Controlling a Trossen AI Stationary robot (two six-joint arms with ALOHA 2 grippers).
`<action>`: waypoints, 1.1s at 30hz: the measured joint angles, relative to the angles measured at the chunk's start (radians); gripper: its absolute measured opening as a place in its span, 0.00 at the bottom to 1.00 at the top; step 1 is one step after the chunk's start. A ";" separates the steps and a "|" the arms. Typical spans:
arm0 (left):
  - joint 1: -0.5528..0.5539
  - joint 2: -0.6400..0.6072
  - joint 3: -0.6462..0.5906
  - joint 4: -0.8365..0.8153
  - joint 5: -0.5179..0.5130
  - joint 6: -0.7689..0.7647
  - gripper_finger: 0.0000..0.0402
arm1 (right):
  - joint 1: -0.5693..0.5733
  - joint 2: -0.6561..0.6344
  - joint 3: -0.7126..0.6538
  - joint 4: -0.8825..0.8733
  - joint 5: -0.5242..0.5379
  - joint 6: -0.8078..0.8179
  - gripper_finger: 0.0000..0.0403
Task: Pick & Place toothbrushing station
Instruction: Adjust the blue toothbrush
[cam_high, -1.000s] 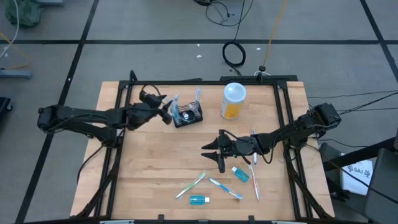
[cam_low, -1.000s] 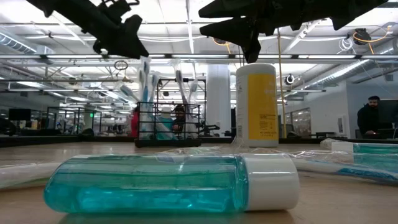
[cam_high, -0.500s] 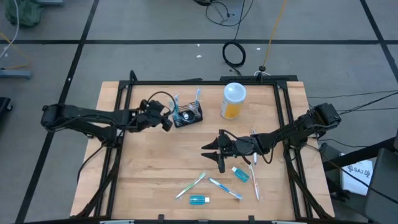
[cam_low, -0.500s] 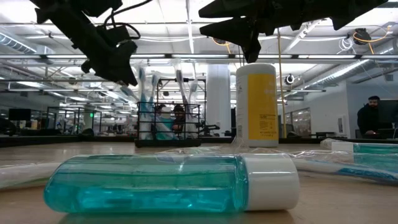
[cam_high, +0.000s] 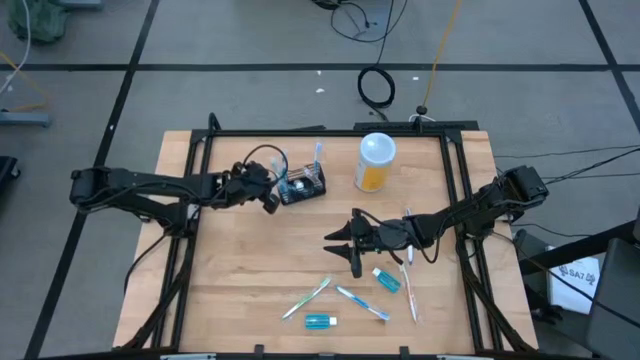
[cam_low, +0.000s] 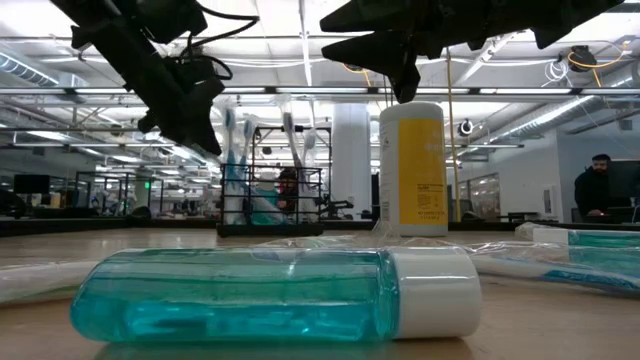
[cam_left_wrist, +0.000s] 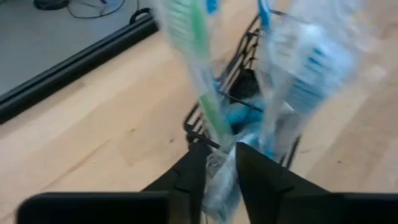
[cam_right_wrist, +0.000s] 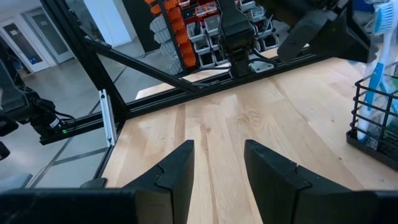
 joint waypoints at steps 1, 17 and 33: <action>-0.001 0.000 0.000 0.001 0.002 0.002 0.19 | 0.000 0.000 0.000 0.000 0.000 0.000 0.33; -0.002 -0.001 0.000 0.125 0.000 0.115 0.09 | 0.000 0.000 0.000 0.000 0.000 0.000 0.33; -0.002 -0.096 -0.002 0.126 0.043 0.198 0.02 | 0.000 0.000 0.000 -0.001 0.000 0.000 0.33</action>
